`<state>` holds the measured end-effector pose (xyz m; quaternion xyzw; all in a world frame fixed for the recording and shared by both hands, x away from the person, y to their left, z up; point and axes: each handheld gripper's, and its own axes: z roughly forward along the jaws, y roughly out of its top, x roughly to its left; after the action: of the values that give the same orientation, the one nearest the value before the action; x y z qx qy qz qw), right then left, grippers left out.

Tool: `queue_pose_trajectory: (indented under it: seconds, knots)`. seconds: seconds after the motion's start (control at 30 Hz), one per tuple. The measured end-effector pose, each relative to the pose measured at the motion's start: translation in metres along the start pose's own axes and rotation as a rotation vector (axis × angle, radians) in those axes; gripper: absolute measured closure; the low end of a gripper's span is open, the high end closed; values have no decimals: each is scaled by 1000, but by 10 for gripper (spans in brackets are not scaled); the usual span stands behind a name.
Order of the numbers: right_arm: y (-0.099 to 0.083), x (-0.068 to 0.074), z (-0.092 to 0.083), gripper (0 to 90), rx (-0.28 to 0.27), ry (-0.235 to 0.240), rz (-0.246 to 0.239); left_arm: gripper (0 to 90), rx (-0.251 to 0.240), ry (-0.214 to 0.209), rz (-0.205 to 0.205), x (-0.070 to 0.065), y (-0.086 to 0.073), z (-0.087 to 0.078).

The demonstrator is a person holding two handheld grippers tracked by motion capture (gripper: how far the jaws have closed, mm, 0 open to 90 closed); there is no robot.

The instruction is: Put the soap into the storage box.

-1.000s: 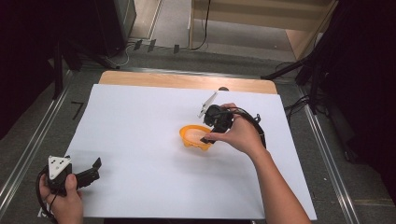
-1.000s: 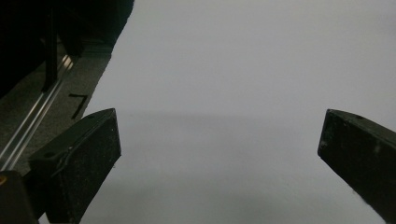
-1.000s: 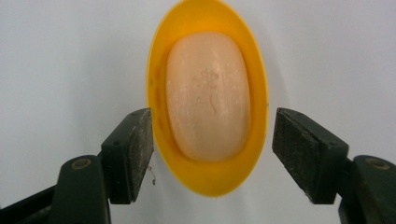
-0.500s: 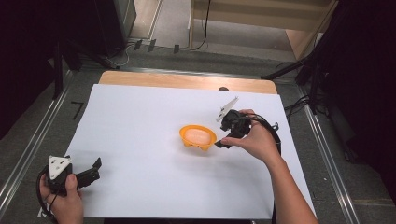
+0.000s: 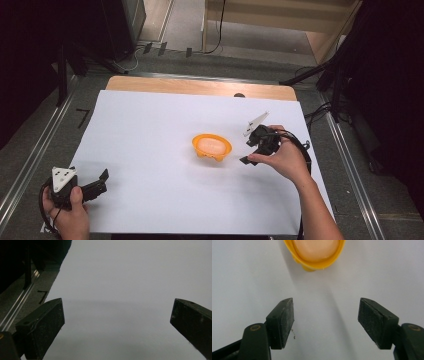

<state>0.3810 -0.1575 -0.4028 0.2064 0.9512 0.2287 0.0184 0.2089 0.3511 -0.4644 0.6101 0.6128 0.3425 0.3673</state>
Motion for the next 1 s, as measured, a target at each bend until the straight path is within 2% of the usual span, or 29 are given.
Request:
queue_pose_trajectory:
  seconds: [0.1, 0.37, 0.53, 0.57, 0.63, 0.7, 0.77, 0.8, 0.87, 1.0]
  knots:
    - [-8, 1, 0, 293, 3, -5, 19, 0, 0, 1, 0, 0, 0, 0]
    - [-31, 1, -2, 269, -31, -13, 75, 0, -2, 1, 0, 0, 0, 0]
    - [-45, 3, -4, 238, -49, -44, 105, 0, -1, 1, 1, 0, 0, 0]
    - [-51, 5, -5, 193, -53, -68, 126, 0, -1, 1, 1, 0, 0, 0]
    - [-54, 5, -5, 174, -58, -81, 136, 0, -2, 1, 1, 0, 0, 0]
    - [-64, 7, -6, 131, -74, -105, 173, 0, -3, 2, 1, 0, 0, 0]
    - [-67, 8, -6, 131, -83, -114, 180, 0, -3, 2, 1, 0, 0, 0]
    - [-74, 8, -7, 127, -111, -113, 202, 0, -2, 3, 2, 0, 0, 0]
    - [-77, 8, -7, 125, -116, -111, 211, 0, -4, 3, 1, 0, 0, 0]
    - [-89, 9, -6, 63, -134, -138, 248, 0, -2, 5, 3, 0, 0, 0]
